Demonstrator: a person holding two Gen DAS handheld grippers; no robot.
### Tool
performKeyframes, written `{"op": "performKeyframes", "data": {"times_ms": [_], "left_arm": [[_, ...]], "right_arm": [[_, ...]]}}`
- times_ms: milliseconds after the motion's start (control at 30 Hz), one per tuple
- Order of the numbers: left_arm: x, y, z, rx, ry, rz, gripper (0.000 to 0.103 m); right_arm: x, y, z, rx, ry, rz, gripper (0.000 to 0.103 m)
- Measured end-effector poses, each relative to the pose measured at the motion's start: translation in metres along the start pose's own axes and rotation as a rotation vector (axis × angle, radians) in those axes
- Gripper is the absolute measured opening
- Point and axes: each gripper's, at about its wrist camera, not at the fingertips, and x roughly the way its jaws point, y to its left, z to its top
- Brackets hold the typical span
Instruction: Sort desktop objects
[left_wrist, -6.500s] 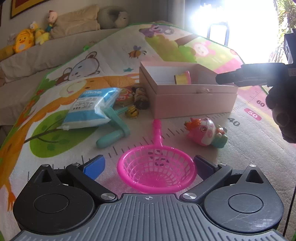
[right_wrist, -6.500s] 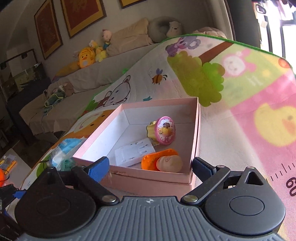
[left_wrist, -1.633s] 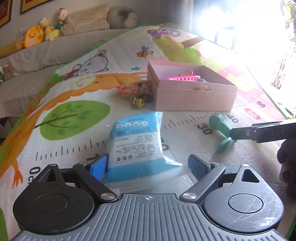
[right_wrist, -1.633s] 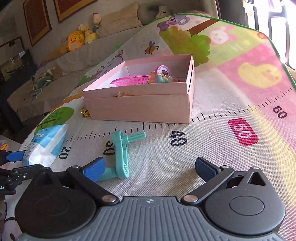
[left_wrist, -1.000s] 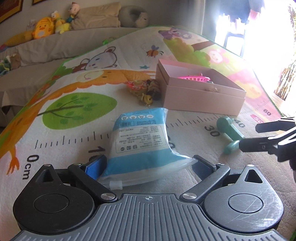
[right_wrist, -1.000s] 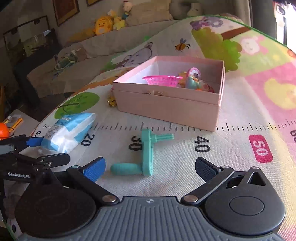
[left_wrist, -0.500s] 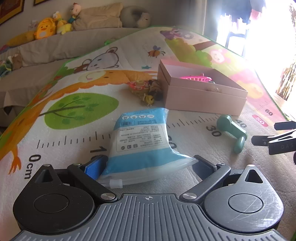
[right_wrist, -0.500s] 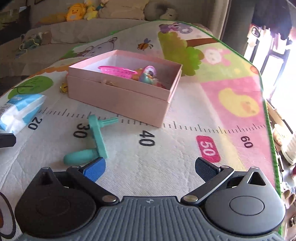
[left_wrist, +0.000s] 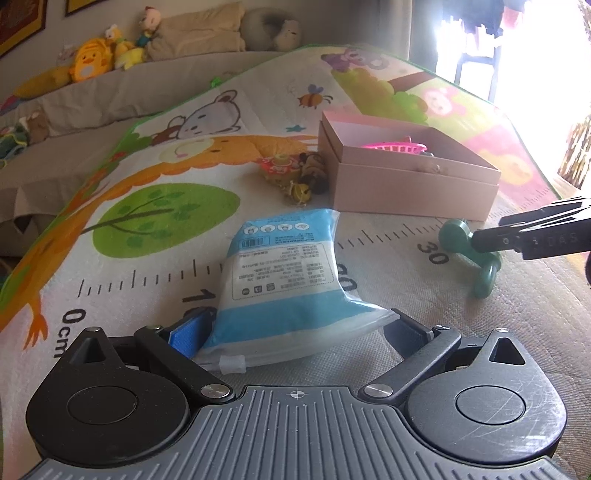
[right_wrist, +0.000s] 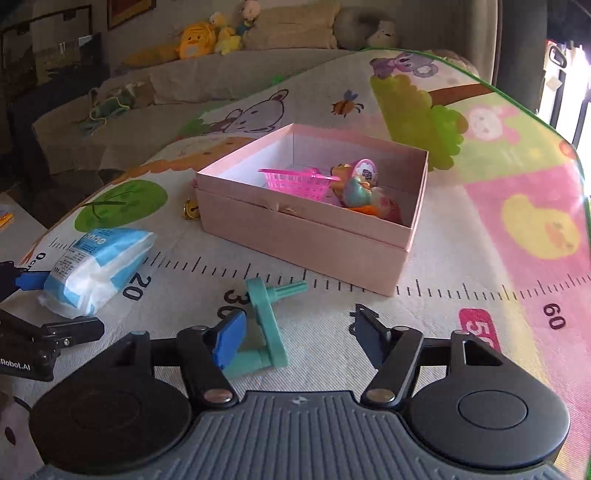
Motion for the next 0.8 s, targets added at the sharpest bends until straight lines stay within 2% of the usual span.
{"op": "performKeyframes", "data": {"times_ms": [100,167,200,367,600,733,800], "left_arm": [[0.0,0.001,0.0,-0.002,0.001,-0.002,0.102],[0.0,0.001,-0.001,-0.003,0.002,-0.006,0.102],[0.001,0.001,0.0,-0.006,0.004,-0.008,0.102],[0.001,0.003,0.0,-0.017,0.008,-0.011,0.102],[-0.003,0.002,0.002,-0.006,-0.008,-0.011,0.103],[-0.017,0.003,0.015,-0.025,-0.057,-0.079,0.103],[-0.017,0.003,0.026,-0.031,-0.06,-0.083,0.103]], "right_arm": [[0.014,0.009,0.002,-0.002,0.028,0.025,0.043],[0.017,0.013,-0.001,0.007,0.047,0.043,0.029],[0.017,0.014,-0.002,0.014,0.051,0.047,0.028],[0.005,0.004,-0.013,0.061,0.055,0.055,0.026],[-0.022,-0.014,-0.035,0.134,0.022,-0.033,0.026],[-0.036,-0.018,-0.042,0.151,-0.011,-0.044,0.027],[-0.04,-0.018,-0.043,0.14,-0.029,-0.059,0.031]]}}
